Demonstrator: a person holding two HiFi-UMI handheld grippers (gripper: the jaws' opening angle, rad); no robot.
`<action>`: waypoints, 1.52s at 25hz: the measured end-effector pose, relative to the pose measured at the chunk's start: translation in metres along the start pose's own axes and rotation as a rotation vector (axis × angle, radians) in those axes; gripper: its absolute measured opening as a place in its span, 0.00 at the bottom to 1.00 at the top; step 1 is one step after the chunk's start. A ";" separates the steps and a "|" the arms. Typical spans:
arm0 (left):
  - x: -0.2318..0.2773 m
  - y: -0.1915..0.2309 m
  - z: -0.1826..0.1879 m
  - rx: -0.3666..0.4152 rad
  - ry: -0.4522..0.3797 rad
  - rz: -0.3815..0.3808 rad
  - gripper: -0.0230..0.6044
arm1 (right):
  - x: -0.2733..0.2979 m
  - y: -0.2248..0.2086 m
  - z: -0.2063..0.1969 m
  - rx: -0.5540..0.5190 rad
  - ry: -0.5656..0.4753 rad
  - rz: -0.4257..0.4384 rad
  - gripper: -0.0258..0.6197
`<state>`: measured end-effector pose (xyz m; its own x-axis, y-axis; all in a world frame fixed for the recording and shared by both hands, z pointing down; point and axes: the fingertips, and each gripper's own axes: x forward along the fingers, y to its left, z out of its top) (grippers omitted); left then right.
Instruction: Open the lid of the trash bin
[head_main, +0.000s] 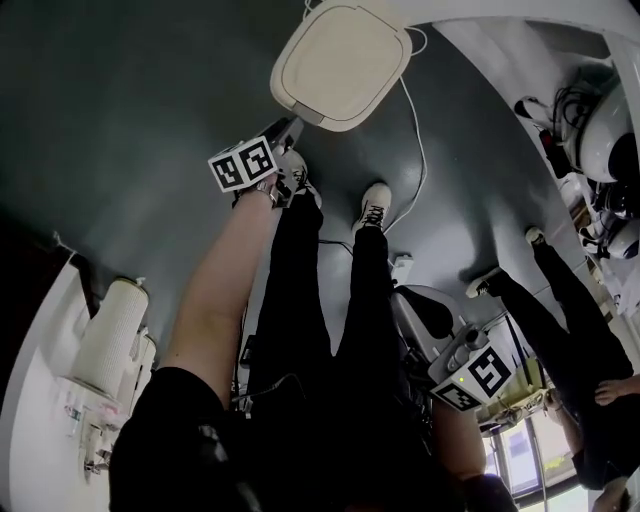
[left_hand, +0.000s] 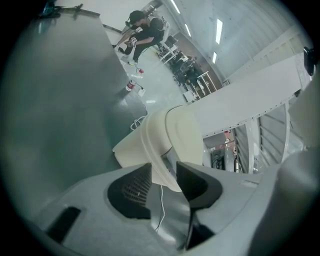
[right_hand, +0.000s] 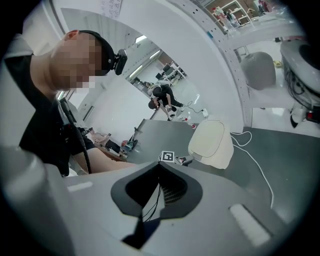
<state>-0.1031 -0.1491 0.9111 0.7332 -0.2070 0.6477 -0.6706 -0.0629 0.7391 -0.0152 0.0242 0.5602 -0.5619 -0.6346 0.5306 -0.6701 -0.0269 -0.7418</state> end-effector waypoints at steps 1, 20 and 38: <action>0.002 0.001 0.000 0.001 0.001 0.003 0.29 | 0.001 -0.001 -0.001 0.005 0.000 0.001 0.05; 0.008 0.014 -0.005 0.076 0.067 0.020 0.34 | 0.020 -0.008 -0.001 0.032 0.006 0.033 0.05; 0.010 0.013 -0.006 0.095 0.066 0.021 0.31 | 0.019 -0.009 -0.006 0.025 -0.002 0.037 0.05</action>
<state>-0.1036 -0.1461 0.9282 0.7227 -0.1451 0.6757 -0.6911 -0.1522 0.7065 -0.0232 0.0171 0.5798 -0.5853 -0.6369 0.5017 -0.6364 -0.0225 -0.7711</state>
